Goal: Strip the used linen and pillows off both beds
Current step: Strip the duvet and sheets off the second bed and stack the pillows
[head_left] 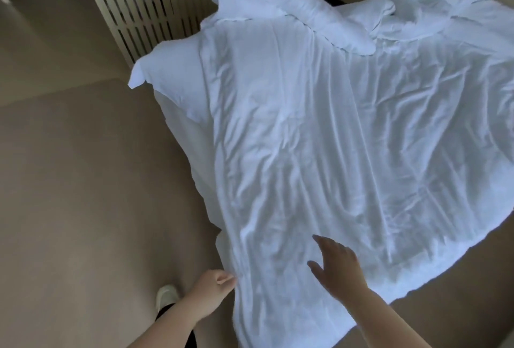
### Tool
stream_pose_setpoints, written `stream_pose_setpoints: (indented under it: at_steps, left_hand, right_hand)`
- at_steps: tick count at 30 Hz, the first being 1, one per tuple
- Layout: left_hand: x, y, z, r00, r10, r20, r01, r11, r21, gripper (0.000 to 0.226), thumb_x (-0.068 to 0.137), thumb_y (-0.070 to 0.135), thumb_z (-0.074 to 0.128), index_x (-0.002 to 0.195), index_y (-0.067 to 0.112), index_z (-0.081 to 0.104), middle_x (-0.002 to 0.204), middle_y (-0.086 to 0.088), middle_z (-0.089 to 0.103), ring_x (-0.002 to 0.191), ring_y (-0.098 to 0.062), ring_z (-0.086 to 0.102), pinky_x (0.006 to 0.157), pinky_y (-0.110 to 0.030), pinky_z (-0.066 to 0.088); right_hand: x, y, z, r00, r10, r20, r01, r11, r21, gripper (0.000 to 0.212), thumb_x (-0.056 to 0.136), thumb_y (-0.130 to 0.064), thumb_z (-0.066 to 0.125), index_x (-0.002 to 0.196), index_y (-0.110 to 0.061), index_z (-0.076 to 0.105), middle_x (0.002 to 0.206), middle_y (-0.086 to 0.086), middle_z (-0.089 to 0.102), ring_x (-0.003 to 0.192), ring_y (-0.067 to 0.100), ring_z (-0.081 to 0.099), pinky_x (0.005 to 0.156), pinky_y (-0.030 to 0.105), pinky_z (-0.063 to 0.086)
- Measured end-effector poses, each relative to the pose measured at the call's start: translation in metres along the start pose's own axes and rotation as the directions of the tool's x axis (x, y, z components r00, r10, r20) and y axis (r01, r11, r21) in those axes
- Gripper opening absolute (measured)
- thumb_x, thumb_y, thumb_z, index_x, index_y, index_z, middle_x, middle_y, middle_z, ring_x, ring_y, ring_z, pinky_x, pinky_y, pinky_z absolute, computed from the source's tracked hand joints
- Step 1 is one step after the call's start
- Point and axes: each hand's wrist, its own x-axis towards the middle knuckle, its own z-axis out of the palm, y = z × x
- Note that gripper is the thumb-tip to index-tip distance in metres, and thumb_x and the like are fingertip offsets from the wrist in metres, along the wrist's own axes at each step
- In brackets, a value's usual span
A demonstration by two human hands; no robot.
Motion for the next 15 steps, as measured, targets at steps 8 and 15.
stream_pose_setpoints:
  at_steps: [8, 15]
  left_hand:
    - [0.083, -0.038, -0.216, 0.989, 0.1, -0.111, -0.116, 0.982, -0.149, 0.024, 0.093, 0.02, 0.053, 0.076, 0.037, 0.048, 0.093, 0.007, 0.062, 0.106, -0.009, 0.057, 0.07, 0.0, 0.036]
    - [0.17, -0.006, -0.422, 0.919, 0.202, -0.338, -0.236, 0.97, -0.064, 0.025, 0.093, 0.013, 0.051, 0.114, 0.006, 0.062, 0.12, -0.008, 0.063, 0.115, -0.019, 0.056, 0.087, -0.019, 0.035]
  right_hand:
    - [0.172, -0.211, -0.036, 0.993, -0.044, -0.108, 0.057, 0.991, 0.123, 0.063, 0.095, -0.04, 0.041, 0.147, -0.023, 0.008, 0.156, 0.0, 0.012, 0.142, 0.015, 0.018, 0.114, 0.029, 0.014]
    - [0.276, -0.313, -0.089, 0.979, 0.11, -0.172, -0.082, 0.983, 0.162, 0.066, 0.096, -0.041, 0.038, 0.147, -0.026, -0.001, 0.157, 0.0, -0.001, 0.144, 0.016, 0.007, 0.116, 0.031, 0.006]
